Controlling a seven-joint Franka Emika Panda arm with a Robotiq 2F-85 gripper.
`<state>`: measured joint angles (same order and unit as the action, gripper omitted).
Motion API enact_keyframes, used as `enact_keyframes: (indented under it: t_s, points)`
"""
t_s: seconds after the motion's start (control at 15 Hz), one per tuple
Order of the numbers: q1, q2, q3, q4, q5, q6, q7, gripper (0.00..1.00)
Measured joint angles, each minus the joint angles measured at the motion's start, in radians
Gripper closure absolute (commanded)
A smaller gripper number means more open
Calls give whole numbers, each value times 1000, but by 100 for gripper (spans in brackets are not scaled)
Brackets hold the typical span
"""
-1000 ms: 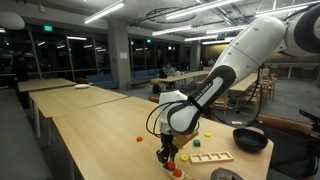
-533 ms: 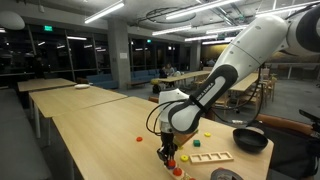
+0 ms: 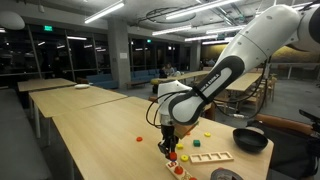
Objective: Move the orange ring from the far right to the left
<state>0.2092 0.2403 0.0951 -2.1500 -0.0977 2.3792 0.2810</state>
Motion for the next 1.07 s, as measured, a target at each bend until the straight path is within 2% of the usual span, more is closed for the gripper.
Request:
enact_keyframes:
  t_s: [0.73,1.07]
  points:
    - [13,-33,48,45,4,-94,0,77]
    - [31,-7,99,45,76,-95,-5,77]
